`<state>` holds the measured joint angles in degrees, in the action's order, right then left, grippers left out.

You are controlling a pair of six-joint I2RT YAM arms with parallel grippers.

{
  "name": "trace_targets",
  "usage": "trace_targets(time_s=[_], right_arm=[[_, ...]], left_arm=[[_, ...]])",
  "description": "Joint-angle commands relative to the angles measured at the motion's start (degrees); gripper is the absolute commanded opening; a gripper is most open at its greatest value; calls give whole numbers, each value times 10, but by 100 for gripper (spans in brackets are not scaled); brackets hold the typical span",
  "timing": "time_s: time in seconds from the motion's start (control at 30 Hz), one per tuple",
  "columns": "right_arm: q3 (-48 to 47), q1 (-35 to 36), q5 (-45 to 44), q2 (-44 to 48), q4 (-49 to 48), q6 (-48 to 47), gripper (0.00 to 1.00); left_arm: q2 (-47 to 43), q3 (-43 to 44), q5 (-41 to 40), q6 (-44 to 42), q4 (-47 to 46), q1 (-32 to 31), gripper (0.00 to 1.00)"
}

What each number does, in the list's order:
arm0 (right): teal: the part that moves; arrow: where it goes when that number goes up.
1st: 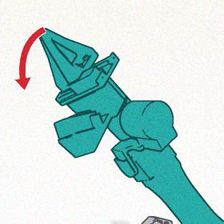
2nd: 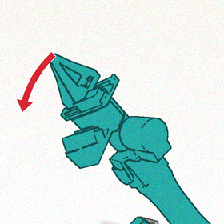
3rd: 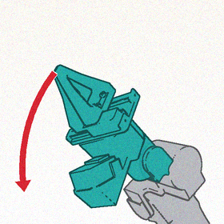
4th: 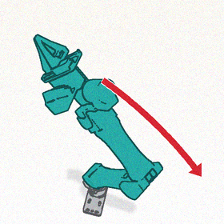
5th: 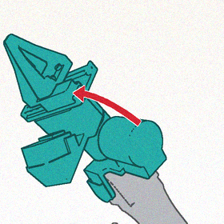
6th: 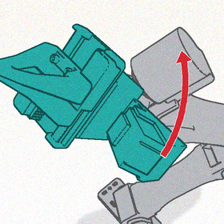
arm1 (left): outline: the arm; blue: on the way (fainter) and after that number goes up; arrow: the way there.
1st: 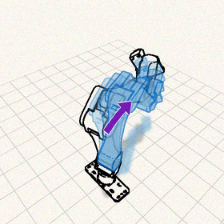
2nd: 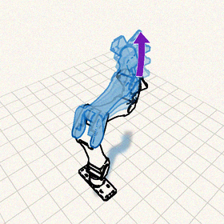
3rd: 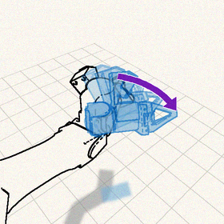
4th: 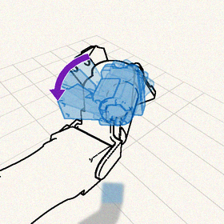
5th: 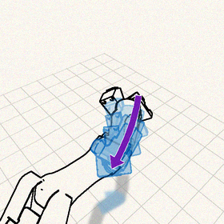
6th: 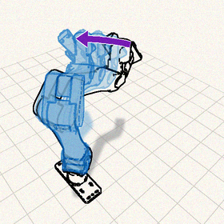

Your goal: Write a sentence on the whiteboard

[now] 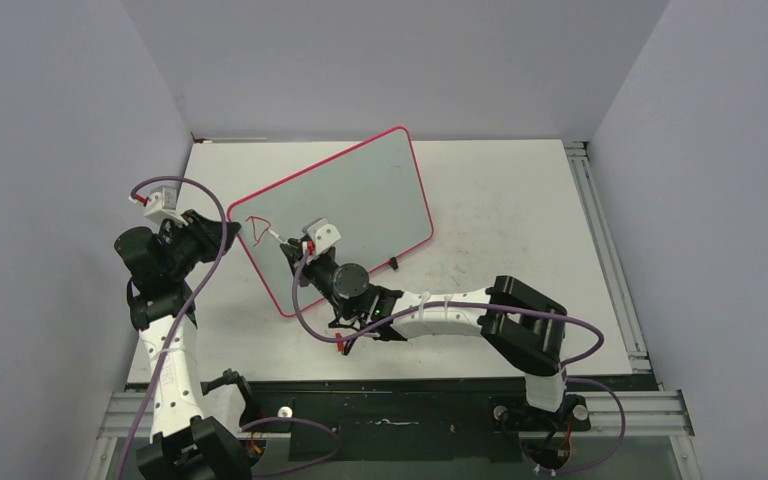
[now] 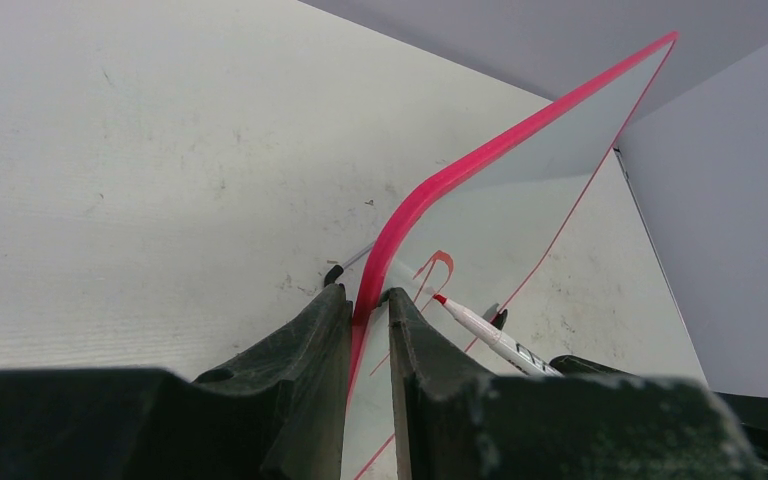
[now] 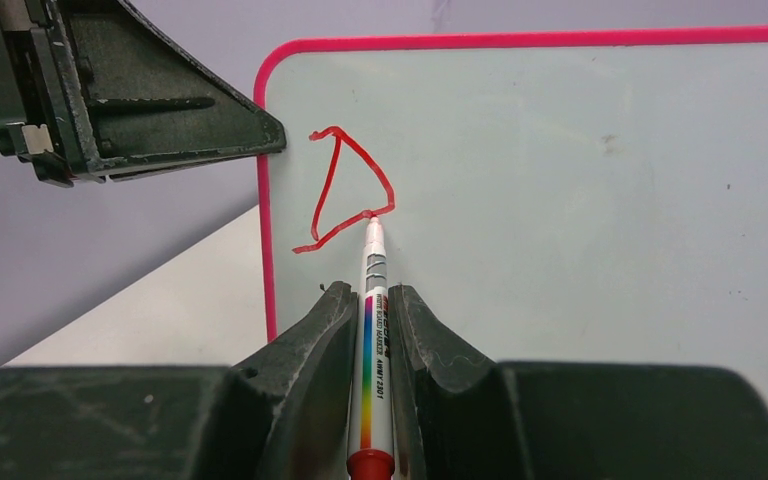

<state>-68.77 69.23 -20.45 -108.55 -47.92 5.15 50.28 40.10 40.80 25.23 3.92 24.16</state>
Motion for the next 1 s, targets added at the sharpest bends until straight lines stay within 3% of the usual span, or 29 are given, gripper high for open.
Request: trace_targets(time_s=[0.0, 0.27, 0.6, 0.97], right_arm=[[13, -6, 34, 58, -17, -13, 5], [80, 20, 75, 171, -6, -43, 5], [169, 27, 87, 340, 82, -35, 5], [168, -48, 174, 326, 100, 11, 5]], left_arm=[[-2, 4, 12, -5, -16, 3, 18], [-3, 4, 7, -10, -10, 3, 18], [8, 6, 6, -11, -7, 2, 18], [12, 2, 8, -10, -7, -1, 18]])
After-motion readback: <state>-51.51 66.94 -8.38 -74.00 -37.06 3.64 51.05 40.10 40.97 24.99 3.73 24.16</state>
